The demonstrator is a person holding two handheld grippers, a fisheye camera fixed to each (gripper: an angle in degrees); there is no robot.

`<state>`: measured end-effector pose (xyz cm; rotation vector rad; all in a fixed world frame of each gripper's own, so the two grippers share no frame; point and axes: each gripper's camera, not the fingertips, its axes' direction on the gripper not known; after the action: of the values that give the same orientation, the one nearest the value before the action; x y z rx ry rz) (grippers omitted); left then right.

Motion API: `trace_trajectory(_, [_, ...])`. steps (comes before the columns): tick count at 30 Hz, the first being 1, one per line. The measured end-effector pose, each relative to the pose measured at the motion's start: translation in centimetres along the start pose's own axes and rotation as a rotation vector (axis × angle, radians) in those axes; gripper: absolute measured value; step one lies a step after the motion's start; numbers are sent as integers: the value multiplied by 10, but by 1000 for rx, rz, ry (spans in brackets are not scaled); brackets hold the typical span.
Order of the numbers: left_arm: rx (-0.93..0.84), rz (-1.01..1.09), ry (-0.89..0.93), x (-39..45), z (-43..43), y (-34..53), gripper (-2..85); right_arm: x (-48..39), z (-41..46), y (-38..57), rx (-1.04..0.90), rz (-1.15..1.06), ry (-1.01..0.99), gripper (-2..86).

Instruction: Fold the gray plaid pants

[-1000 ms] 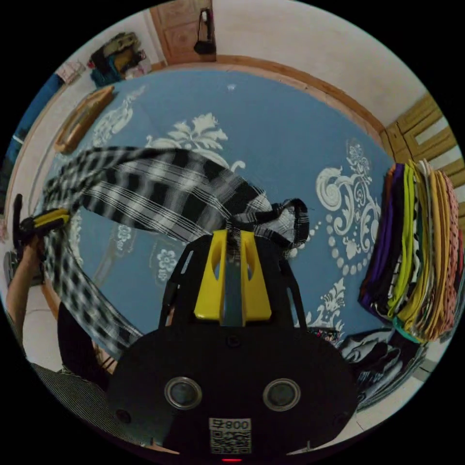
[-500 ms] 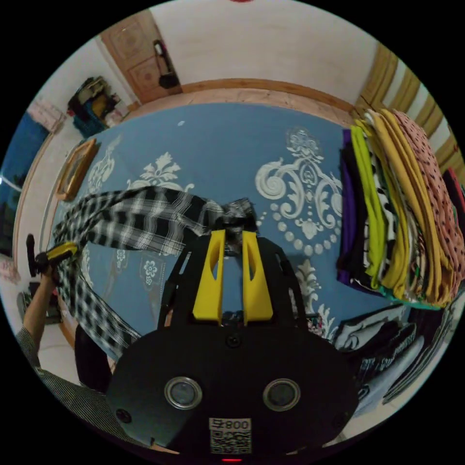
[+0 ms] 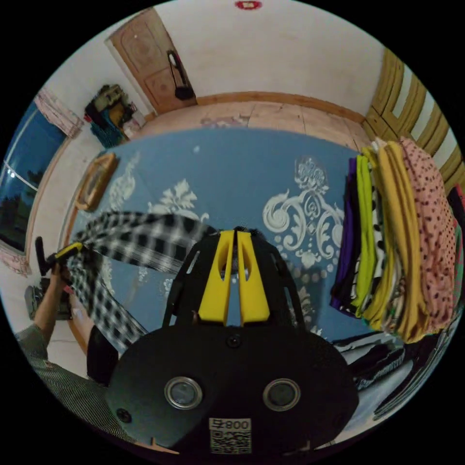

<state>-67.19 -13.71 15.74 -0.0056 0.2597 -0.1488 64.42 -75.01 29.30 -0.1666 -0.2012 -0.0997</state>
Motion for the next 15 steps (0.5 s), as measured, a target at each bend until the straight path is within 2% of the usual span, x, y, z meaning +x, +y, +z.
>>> trace_trajectory(4, [43,43,36,13,-12,5,7,24,-59,-9,142,-20,-64,7])
trace_trajectory(6, [1,61,104,20,2,13,7,36,-64,-4,130,-12,-83,7])
trace_trajectory(8, [-96,63,134,26,27,20,8,58,-40,7,27,51,-36,7])
trace_trajectory(12, [-291,53,116,45,85,29,14,97,17,32,-171,243,-91,5])
trace_trajectory(15, [-282,72,161,59,92,25,26,113,36,44,-243,349,27,3])
